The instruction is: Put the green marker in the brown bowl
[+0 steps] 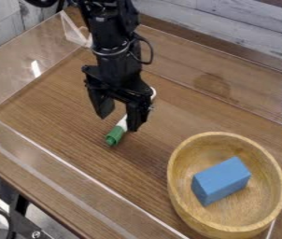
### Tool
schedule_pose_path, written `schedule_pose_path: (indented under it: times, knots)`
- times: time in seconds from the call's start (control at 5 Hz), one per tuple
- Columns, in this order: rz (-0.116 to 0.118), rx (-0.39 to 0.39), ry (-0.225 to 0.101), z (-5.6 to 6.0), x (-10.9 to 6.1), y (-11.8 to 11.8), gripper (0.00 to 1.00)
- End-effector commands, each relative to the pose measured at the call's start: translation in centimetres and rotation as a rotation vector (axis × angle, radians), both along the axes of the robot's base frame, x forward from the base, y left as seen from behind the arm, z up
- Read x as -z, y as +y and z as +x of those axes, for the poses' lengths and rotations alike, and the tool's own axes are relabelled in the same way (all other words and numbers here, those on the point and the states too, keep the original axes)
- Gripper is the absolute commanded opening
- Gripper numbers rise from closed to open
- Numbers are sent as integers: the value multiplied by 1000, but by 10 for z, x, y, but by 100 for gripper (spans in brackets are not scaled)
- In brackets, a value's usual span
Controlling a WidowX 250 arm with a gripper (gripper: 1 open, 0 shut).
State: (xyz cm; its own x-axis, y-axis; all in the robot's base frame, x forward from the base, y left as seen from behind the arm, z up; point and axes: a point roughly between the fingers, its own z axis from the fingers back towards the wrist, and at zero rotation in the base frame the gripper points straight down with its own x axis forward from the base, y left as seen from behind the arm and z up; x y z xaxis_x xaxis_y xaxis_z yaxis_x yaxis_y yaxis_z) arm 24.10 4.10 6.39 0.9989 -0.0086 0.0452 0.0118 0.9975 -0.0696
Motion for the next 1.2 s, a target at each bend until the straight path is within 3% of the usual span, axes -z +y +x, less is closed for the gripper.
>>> schedule_pose_path:
  times: [0.0,1.0]
  knots:
    - [11,-11,-31,4,-5,5,100]
    - [17,4,-46,12,31,9,100]
